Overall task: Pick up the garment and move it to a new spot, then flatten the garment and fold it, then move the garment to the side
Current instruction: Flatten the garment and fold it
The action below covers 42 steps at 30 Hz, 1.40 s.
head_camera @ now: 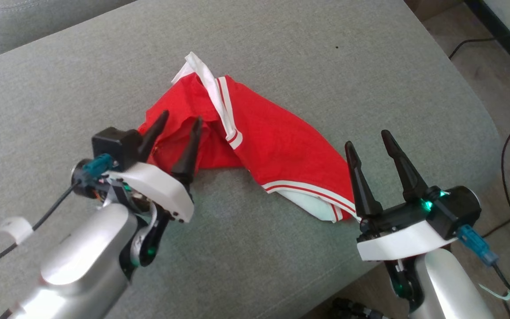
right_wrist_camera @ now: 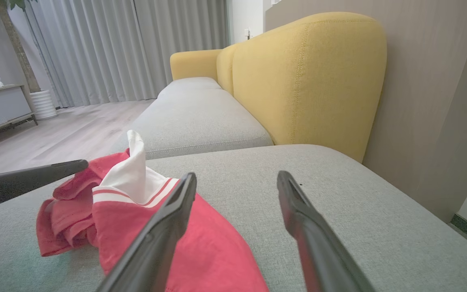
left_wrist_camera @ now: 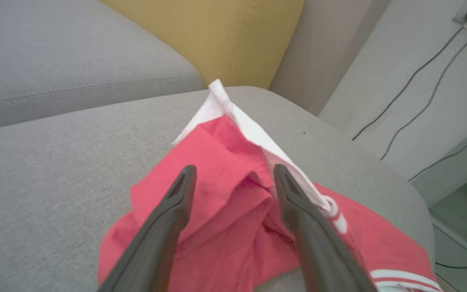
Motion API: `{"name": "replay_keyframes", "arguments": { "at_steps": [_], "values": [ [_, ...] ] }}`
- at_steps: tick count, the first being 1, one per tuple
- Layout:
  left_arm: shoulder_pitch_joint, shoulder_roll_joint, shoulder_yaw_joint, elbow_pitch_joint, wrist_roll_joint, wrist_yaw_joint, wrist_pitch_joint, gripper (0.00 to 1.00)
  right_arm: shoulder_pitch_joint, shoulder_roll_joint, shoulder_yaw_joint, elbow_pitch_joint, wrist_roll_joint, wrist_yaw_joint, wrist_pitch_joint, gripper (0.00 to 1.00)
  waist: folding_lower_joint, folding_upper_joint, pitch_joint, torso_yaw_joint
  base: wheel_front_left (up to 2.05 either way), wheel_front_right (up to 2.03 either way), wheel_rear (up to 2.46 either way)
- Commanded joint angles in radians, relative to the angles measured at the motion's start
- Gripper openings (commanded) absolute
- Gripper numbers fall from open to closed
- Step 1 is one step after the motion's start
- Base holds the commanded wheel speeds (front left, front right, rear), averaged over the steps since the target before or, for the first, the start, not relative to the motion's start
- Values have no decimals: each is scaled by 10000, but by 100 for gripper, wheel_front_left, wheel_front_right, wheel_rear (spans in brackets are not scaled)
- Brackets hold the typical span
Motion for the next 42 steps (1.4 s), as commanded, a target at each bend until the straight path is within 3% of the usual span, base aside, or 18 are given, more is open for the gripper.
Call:
{"name": "replay_keyframes", "arguments": {
  "at_steps": [1,10,11,13,14,22,27,30,37,40,41,42],
  "values": [
    [-335,247,318,-443,108,111,24,100,-313,-29,187,-275,-57,77,-107,100,0,0,11,-11,0,0,0],
    [-471,465,111,-475,436,495,421,98,-347,-29,250,-280,8,77,-107,100,0,0,110,-332,0,0,0],
    [-496,494,98,-406,463,512,450,69,-342,-29,247,-281,12,77,-107,100,0,0,116,-362,0,0,0],
    [-558,543,79,-270,534,524,454,27,-326,-29,238,-283,18,77,-107,100,0,0,122,-414,0,0,0],
    [-579,546,84,-205,528,509,450,0,-322,-29,237,-283,25,77,-107,100,0,0,121,-432,0,0,0],
    [-790,483,104,2,538,345,273,0,-254,-29,198,-258,36,77,-107,100,0,0,-24,-382,0,0,0],
    [-840,838,517,-1327,105,140,313,0,-73,-29,-27,-244,-85,77,-107,100,0,0,-288,-32,0,0,0],
    [-689,1671,1030,-2878,-337,95,605,0,63,-29,-202,-218,-232,77,-107,100,0,0,-525,271,0,0,0],
    [632,3989,2691,-7080,-2038,654,1412,0,326,-29,-479,-245,-409,77,-107,100,0,0,-1122,859,0,0,0],
    [1764,5162,2964,-8230,-2484,917,1779,0,435,-29,-569,-292,-417,77,-107,100,0,0,-1263,1083,0,0,0],
    [1764,5162,2964,-8230,-2484,917,1779,0,435,-29,-569,-292,-417,77,-107,100,0,0,-1263,1083,0,0,0],
    [2726,5841,2932,-8512,-2580,1125,1813,0,511,-29,-641,-321,-454,77,-107,100,0,0,-1301,1250,0,0,0]
  ]
}}
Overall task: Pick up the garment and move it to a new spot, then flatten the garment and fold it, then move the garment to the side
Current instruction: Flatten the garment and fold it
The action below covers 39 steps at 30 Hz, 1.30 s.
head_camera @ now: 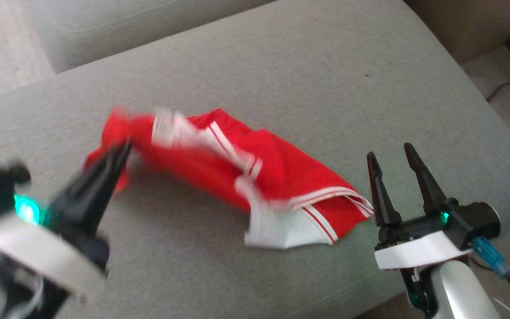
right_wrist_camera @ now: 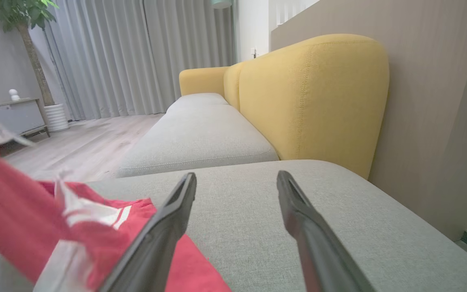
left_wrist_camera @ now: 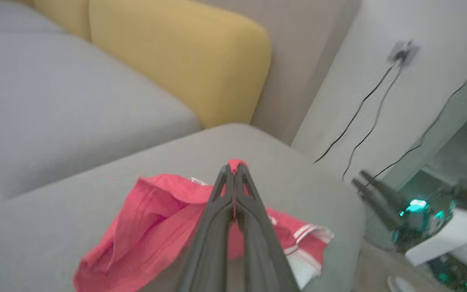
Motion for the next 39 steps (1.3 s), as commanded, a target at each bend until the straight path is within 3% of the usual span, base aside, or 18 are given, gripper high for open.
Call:
{"name": "replay_keyframes", "arguments": {
  "at_steps": [1,5,9,11,12,13,14,18,22,25,29,35,39],
  "values": [
    [168,654,547,-264,-9,136,-7,0,-34,-29,145,-346,-99,77,-107,100,1,0,-109,221,0,0,0],
    [2222,1364,72,-114,205,577,-589,0,65,-29,60,-380,-154,77,-107,100,1,0,-135,488,0,0,0],
    [3972,1298,-770,519,554,939,-1343,0,82,-29,26,-377,-233,77,-107,100,1,0,-144,719,0,0,0],
    [4571,991,-1229,1084,748,1055,-1657,0,65,-29,9,-386,-299,77,-107,100,1,0,-144,842,0,0,0],
    [4780,823,-1449,1406,864,1087,-1766,8,57,-29,1,-386,-326,77,-107,100,1,0,-142,898,0,0,0],
    [4926,602,-1622,1714,914,1092,-1871,50,51,-29,-8,-387,-346,77,-107,100,1,0,-146,970,0,0,0],
    [5017,395,-1736,1997,956,1118,-1976,100,44,-29,2,-379,-384,77,-107,100,1,0,-154,1033,0,0,0],
    [5317,-311,-1637,2976,639,1300,-2536,100,41,-29,12,-338,-486,77,-107,100,1,0,-231,1249,0,0,0],
    [5579,-713,-655,3330,1,1717,-3539,100,71,-29,5,-333,-521,77,-107,100,1,0,-316,1439,0,0,0],
    [5470,-984,87,3265,-199,1776,-4157,100,95,-29,104,-290,-577,77,-107,100,1,0,-378,1539,0,0,0],
    [4914,-1617,362,3305,-73,1548,-4405,100,65,-29,183,-236,-568,77,-107,100,1,0,-471,1576,0,0,0],
    [3816,-2729,-386,4516,198,836,-4218,100,-62,-29,365,-229,-520,77,-107,100,1,0,-369,1483,0,0,0],
    [3321,-3129,-689,5528,174,395,-4002,100,-96,-29,417,-250,-467,77,-107,100,1,0,-201,1352,0,0,0]
  ]
}}
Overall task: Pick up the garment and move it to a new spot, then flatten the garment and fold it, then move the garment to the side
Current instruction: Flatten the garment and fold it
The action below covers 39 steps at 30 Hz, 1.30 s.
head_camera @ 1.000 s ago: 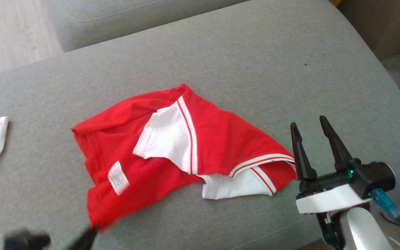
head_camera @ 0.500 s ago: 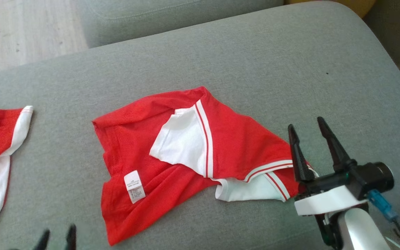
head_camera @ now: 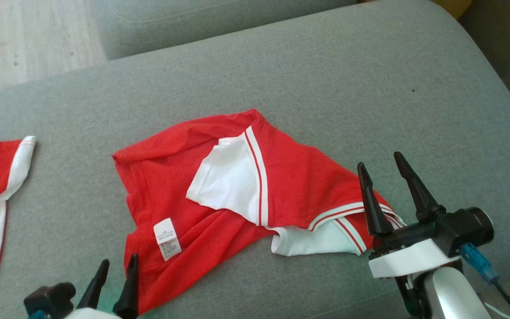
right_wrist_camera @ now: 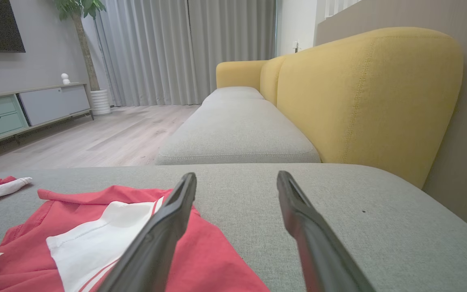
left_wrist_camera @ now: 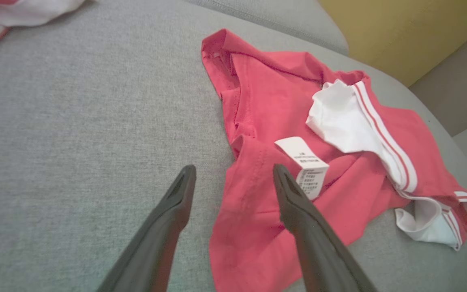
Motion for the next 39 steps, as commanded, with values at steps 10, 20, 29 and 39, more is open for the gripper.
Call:
{"name": "replay_keyframes", "arguments": {
  "at_steps": [10,20,29,39],
  "values": [
    [-921,-37,37,931,11,-702,208,100,-327,-29,125,-322,91,77,-107,100,0,0,283,-131,0,0,0],
    [-934,-152,-191,1095,-13,-913,351,60,-338,-29,181,-293,78,77,-107,100,0,0,216,-110,0,0,0],
    [-901,-73,-257,925,79,-843,368,0,-337,-29,177,-267,32,77,-107,100,0,0,202,-161,0,0,0],
    [-536,1225,108,-2044,97,-393,775,0,-294,-29,133,-268,79,77,-107,100,0,0,96,-328,0,0,0]
  ]
}}
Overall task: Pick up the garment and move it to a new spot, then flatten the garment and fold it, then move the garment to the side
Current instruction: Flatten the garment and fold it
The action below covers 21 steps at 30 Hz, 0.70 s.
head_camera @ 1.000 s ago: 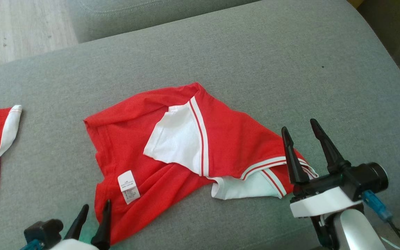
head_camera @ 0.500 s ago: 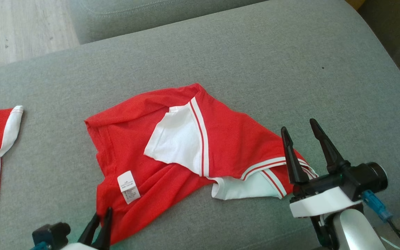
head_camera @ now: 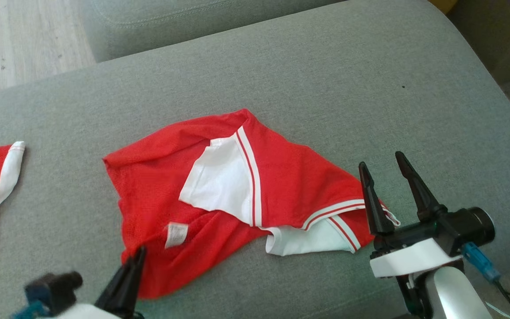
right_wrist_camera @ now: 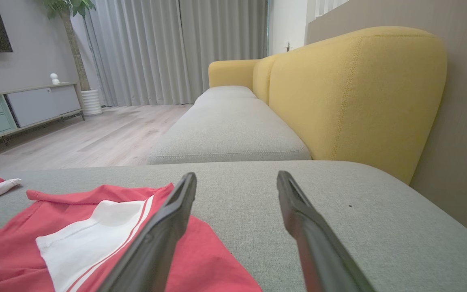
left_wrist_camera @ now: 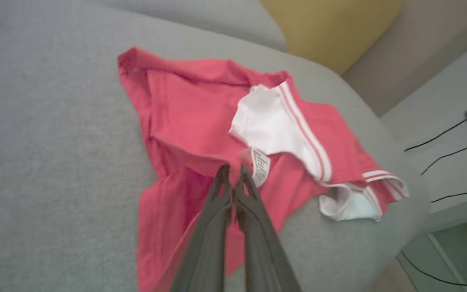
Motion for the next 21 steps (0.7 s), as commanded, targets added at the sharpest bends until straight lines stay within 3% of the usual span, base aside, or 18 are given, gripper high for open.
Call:
{"name": "replay_keyframes", "arguments": {
  "at_steps": [1,6,11,21],
  "values": [
    [-435,589,574,-751,-35,52,112,0,-285,-29,193,-292,52,77,-107,100,0,0,-3,-15,0,0,0],
    [-1332,1520,1332,-2540,-702,-314,1047,0,-397,-29,266,-342,238,77,-107,100,0,0,38,-180,0,0,0],
    [-3136,1937,2147,-2558,-1510,-635,2249,0,-580,-29,396,-388,544,77,-107,100,0,0,246,-604,0,0,0],
    [-7306,1306,2058,-332,-1412,-586,4432,0,-803,-29,615,-415,1124,77,-107,100,0,0,669,-2064,0,0,0]
  ]
}}
